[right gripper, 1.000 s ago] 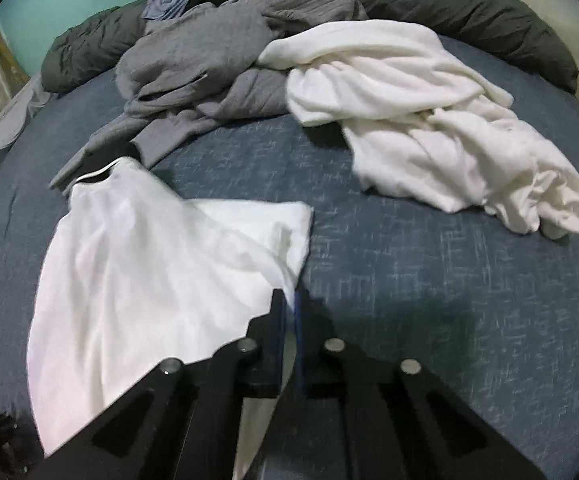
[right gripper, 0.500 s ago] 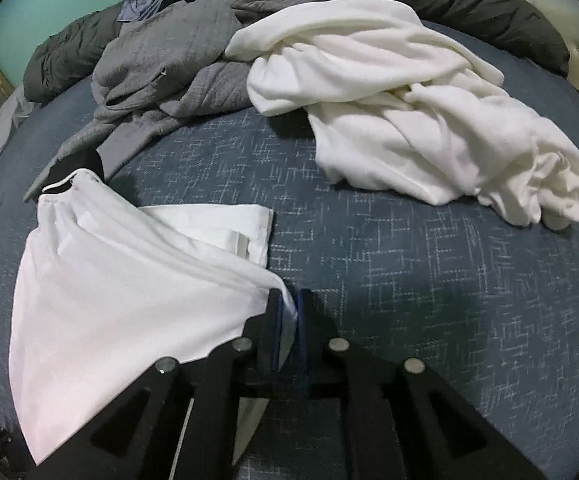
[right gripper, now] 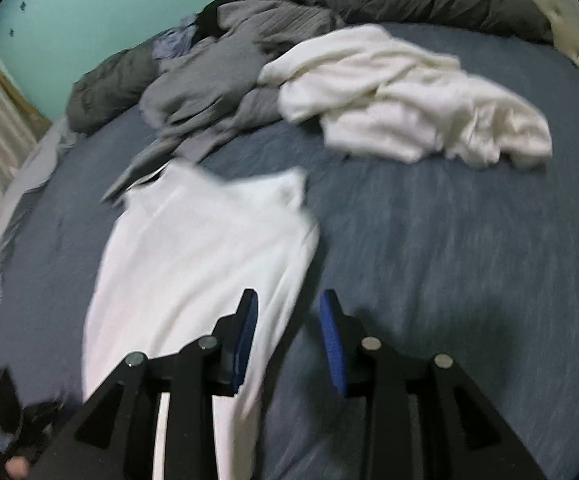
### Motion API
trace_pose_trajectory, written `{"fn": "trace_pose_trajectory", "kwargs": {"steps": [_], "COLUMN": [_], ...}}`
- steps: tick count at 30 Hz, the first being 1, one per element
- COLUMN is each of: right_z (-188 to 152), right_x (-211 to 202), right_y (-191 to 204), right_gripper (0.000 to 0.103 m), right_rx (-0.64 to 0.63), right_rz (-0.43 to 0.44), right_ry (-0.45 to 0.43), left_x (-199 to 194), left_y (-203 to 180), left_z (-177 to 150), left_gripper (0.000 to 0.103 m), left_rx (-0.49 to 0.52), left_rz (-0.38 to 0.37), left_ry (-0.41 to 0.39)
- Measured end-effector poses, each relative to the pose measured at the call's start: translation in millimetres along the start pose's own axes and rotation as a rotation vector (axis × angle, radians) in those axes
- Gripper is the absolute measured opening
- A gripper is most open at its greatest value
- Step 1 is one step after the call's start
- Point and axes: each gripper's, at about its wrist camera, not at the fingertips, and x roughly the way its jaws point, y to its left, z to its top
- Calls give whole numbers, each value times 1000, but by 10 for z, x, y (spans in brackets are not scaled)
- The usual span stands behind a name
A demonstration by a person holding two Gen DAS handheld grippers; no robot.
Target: Fold clothes
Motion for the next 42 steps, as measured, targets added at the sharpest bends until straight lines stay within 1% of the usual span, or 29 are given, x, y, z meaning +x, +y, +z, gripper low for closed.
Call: {"fn": "trace_pose_trajectory", "kwargs": {"steps": [2,4,6,8,9,10,11,14,17,20,24,27,29,30,31,33,36,42], "right_z": [-201,-408,-528,-612,-657,-696,-722,-783,-840,-858,-895,-885,-893,-912,-950,-1040,-1190,-1497], "right_x": [-57,-80,-73,-20,-21,-27,-38,-72,-130,-109,-44,-48,-127,-180,-241,-319,-382,-319], "right_y": [59,135,156,157,155,157,150,97,65,40,-16,-31,-31,-28,-23,-9,8,-32], "right_gripper": [32,32,32,32,25,5,2,2,2,2,2,3,13,31,41,41,45,46], "right_rx": [-3,-25,-24,12,20,21,30,76,83,85,115,143,158,155,149,142,137,201], "right_rz": [33,31,33,68,82,86,85,93,68,62,61,75,93,92,96,112,128,158], "right_ry": [45,89,106,109,106,103,96,75,64,71,107,104,86,84,85,96,122,182], "left_x": [-14,-23,-53,-56,-72,-87,-103,-153,-194,-228,-273,-278,-262,-255,-248,-220,-183,-138], "left_y": [-3,3,1,-55,-62,-68,-74,-75,-58,-44,-26,-12,-24,-33,-36,-33,-46,-81], "left_z": [-15,-24,-27,-11,-27,-42,-57,-96,-118,-127,-126,-111,-95,-87,-80,-71,-63,-58], "left_gripper": [47,48,48,48,48,48,48,48,48,48,49,52,54,54,54,54,56,57], "left_rx": [-7,-16,-27,-36,-41,-46,-52,-78,-107,-122,-150,-178,-181,-179,-179,-191,-203,-221], "left_rz": [3,4,7,15,19,22,26,34,43,54,65,57,52,52,50,45,37,26], "left_ry": [-3,-4,-7,-10,-11,-13,-14,-17,-20,-20,-18,-8,10,17,22,35,47,63]}}
